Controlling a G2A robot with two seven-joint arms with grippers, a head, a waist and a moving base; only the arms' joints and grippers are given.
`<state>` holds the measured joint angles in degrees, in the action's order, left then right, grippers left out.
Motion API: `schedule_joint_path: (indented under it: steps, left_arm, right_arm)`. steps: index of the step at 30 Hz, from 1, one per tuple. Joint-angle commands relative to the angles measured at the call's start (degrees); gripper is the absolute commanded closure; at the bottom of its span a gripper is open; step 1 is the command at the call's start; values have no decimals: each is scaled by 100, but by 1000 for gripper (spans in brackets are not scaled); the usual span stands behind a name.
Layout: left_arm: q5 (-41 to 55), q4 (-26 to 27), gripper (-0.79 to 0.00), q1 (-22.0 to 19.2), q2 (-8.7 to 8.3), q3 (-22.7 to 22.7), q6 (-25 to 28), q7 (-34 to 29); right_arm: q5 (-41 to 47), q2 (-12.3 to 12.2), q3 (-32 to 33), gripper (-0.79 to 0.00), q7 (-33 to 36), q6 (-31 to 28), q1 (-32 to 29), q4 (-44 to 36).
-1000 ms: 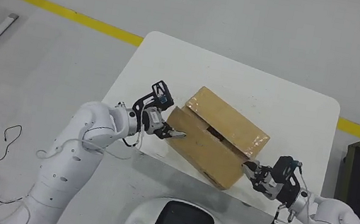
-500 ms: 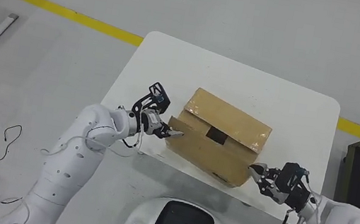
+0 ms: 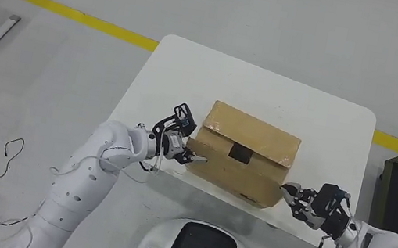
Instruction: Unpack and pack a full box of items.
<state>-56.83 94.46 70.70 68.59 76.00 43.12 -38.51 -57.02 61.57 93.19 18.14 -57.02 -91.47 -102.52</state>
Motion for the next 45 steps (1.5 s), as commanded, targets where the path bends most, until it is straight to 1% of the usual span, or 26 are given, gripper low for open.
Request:
schedule_joint_path:
  steps: [1,6,7,10,11,12,13,18,19,21,22,23,24,25,27,28,29,31,33,36,37,39,40,43,44,45]
  left_arm:
    - [-38,51,0,32,-19,-22,66,25]
    - [-322,168,0,62,-75,-124,389,-35]
    - [-426,182,0,66,-89,-136,476,-10]
    - [-480,200,0,94,-114,-153,566,133]
    - [-493,214,0,96,-121,-158,609,146]
    - [-479,243,0,106,-134,-176,707,171]
    - [-471,263,0,107,-145,-177,771,191]
    - [-518,340,0,113,-196,-171,912,280]
    - [-499,338,-80,117,-203,-171,918,312]
    - [-533,345,-65,102,-224,-193,1020,308]
    - [-522,337,-215,99,-233,-192,1031,333]
    - [-511,330,-277,101,-240,-194,1029,358]
    - [-514,329,-286,99,-245,-197,1029,365]
    - [-553,343,-249,89,-257,-204,1045,372]
    - [-595,322,-320,86,-273,-211,1059,427]
    - [-622,307,-336,83,-281,-215,1074,461]
    - [-651,297,-339,78,-289,-221,1094,495]
    - [-684,275,-357,72,-303,-233,1129,580]
    - [-699,252,-419,65,-316,-249,1154,648]
    - [-744,244,-437,56,-338,-266,1189,717]
    - [-756,245,-505,57,-345,-270,1194,739]
    - [-761,256,-493,57,-362,-271,1241,788]
    - [-754,255,-529,59,-371,-262,1256,815]
    - [-686,256,-480,66,-397,-242,1279,861]
    - [-671,259,-397,65,-403,-238,1285,861]
    - [-642,263,-376,65,-411,-235,1291,862]
  right_arm:
    - [44,-9,21,0,-26,102,1,28]
    - [150,-35,26,0,-24,190,3,9]
    - [160,-41,24,-34,-15,192,-3,-4]
    - [186,-61,16,-406,20,190,-24,-20]
    - [196,-65,18,-560,24,189,-31,-25]
    - [228,-73,25,-776,31,197,-54,-24]
    - [279,-79,25,-785,35,191,-75,-18]
    - [908,-118,113,-785,1,106,-188,52]
    - [1154,-126,144,-785,-38,78,-223,88]
    - [1639,-145,239,-785,-75,130,-263,164]
    - [1955,-151,260,-785,-108,148,-286,200]
    - [2192,-164,286,-785,-79,156,-298,217]
    - [2357,-171,310,-785,-67,184,-304,240]
    - [2619,-187,345,-702,-9,251,-303,271]
    - [3042,-201,352,-342,25,358,-289,342]
    - [3181,-210,349,-197,85,419,-274,377]
    - [3314,-216,337,0,149,522,-244,423]
    - [3463,-224,274,0,276,717,-153,485]
    - [3602,-220,134,0,347,840,-45,590]
    - [3854,-207,-95,0,442,1037,128,790]
    - [3916,-204,-178,0,509,1088,183,846]
    - [3929,-204,-295,0,640,1163,300,915]
    - [3936,-201,-355,0,684,1197,343,953]
    - [3947,-194,-510,0,778,1291,460,1046]
    - [3966,-191,-544,0,786,1299,475,1069]
    - [3986,-190,-590,0,820,1298,500,1097]
